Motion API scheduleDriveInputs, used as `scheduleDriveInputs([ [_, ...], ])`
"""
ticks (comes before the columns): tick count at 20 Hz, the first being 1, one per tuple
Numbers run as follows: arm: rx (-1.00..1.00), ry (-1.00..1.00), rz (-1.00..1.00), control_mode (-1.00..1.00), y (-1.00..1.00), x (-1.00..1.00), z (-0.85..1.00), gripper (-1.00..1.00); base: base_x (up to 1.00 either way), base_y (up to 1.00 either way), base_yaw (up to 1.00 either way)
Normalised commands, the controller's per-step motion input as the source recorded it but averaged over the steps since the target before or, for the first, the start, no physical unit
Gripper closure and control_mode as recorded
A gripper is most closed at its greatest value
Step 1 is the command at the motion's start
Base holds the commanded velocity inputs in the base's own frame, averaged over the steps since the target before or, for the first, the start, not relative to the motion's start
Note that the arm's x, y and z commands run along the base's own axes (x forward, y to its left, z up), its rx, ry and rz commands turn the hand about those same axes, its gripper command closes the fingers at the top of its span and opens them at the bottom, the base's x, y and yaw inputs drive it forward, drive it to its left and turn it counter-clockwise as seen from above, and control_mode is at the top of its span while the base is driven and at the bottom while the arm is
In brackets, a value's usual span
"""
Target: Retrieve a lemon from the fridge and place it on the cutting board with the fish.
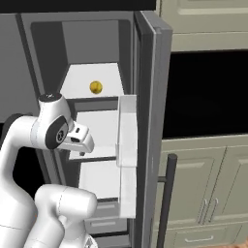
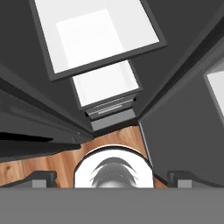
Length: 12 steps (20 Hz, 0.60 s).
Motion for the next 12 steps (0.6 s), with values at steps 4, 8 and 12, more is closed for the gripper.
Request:
scheduleDriveInputs([
  [4,0.0,0.0,0.0,1.0,0.0,0.0,0.0,-1.0,0.22,-0.16,0.0],
  [8,0.0,0.0,0.0,1.0,0.0,0.0,0.0,-1.0,0.1,-0.29,0.0],
  [12,0.0,0.0,0.0,1.0,0.0,0.0,0.0,-1.0,0.39,-0.27,0.0],
])
